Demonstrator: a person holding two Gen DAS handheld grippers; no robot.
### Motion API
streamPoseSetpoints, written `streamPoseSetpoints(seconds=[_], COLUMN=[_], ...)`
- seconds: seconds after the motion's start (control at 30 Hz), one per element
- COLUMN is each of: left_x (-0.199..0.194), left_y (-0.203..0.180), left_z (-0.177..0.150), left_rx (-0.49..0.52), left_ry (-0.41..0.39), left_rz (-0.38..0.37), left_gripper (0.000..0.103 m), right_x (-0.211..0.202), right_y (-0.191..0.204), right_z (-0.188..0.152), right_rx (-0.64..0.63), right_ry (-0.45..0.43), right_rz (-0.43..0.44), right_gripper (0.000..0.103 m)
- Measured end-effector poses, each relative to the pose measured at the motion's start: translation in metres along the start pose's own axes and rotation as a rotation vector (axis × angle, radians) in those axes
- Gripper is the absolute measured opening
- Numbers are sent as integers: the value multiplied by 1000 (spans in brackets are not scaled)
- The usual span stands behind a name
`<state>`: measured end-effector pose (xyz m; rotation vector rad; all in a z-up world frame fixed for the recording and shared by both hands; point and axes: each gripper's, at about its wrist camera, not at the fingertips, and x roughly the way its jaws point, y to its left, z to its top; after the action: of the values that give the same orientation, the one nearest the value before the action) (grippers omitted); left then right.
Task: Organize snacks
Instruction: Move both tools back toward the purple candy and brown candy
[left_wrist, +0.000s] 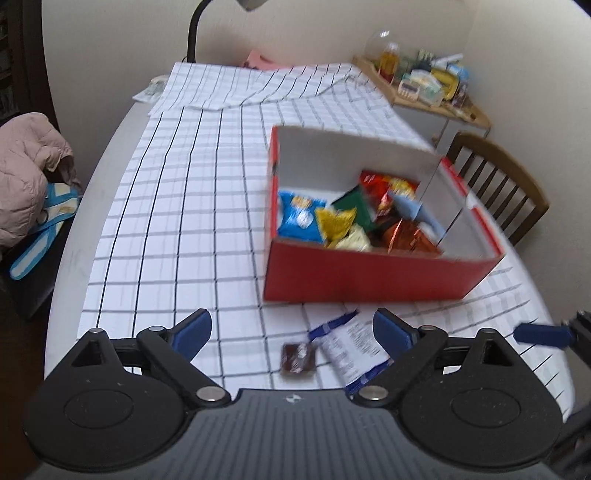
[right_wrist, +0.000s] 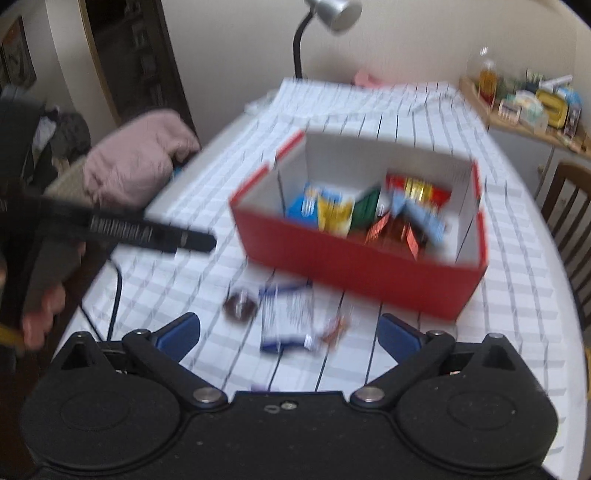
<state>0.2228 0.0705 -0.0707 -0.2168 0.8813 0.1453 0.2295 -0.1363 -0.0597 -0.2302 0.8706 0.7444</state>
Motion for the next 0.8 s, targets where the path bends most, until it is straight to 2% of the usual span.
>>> streamPoseSetpoints(seconds=[0.27, 0.37, 0.53, 0.8], left_x=[33, 46, 68, 87], left_y=[-5, -9, -11, -16], left_z=[-20, -24, -26, -26], left_rx=[41, 50, 59, 96], left_ry=[76, 111, 165, 175], left_rz=[42, 51, 72, 126], left_gripper=[95, 95, 95, 94], right_x=[36, 49, 63, 72], right_y=[14, 14, 17, 18], right_z=[-43, -55, -67, -66], right_rx=[-11, -6, -22, -68], right_ry=[90, 126, 165, 183], right_rz=[-43, -49, -44, -51], right_gripper=[98, 93, 82, 70])
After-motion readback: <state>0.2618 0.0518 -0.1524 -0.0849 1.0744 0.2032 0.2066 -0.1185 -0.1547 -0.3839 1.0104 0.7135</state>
